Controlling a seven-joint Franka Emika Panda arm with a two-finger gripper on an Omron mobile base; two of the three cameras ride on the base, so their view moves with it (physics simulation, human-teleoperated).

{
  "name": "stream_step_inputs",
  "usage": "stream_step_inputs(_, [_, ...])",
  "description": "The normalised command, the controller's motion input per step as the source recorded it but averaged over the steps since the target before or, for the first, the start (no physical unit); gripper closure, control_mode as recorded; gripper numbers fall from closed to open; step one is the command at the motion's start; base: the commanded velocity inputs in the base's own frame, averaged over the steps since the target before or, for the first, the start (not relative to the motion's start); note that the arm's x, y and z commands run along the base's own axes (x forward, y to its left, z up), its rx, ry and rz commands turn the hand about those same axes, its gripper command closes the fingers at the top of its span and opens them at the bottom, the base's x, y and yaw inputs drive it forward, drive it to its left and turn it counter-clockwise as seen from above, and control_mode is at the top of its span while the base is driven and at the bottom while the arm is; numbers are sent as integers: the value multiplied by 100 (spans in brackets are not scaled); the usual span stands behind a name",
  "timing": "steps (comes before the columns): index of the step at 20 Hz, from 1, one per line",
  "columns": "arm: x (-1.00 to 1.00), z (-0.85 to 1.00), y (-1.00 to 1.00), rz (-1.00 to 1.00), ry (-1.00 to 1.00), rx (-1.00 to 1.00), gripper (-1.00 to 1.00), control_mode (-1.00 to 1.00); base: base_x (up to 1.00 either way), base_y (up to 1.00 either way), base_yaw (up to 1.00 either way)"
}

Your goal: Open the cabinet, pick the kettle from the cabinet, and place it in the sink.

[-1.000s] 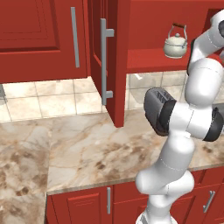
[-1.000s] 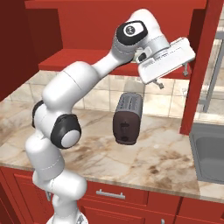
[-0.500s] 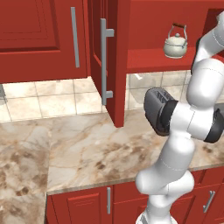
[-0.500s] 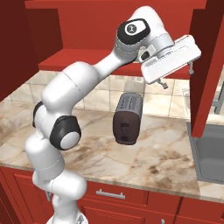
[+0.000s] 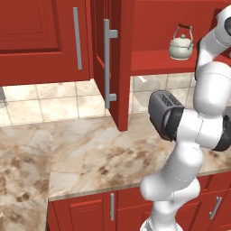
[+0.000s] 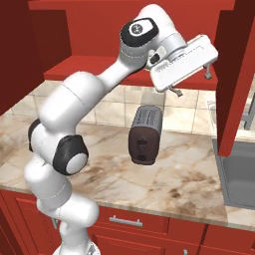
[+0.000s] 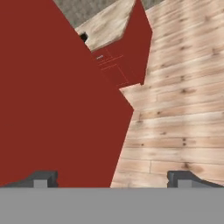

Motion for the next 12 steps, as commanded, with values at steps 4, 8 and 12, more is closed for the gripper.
stream_step_inputs(4, [-17,7,51,17,10,-5,-100,-100,0,0,0])
stream_step_inputs(8, [-22,3,55,22,11,-6,-100,-100,0,0,0])
stream_step_inputs(12, [-23,6,57,24,11,-4,-100,-100,0,0,0])
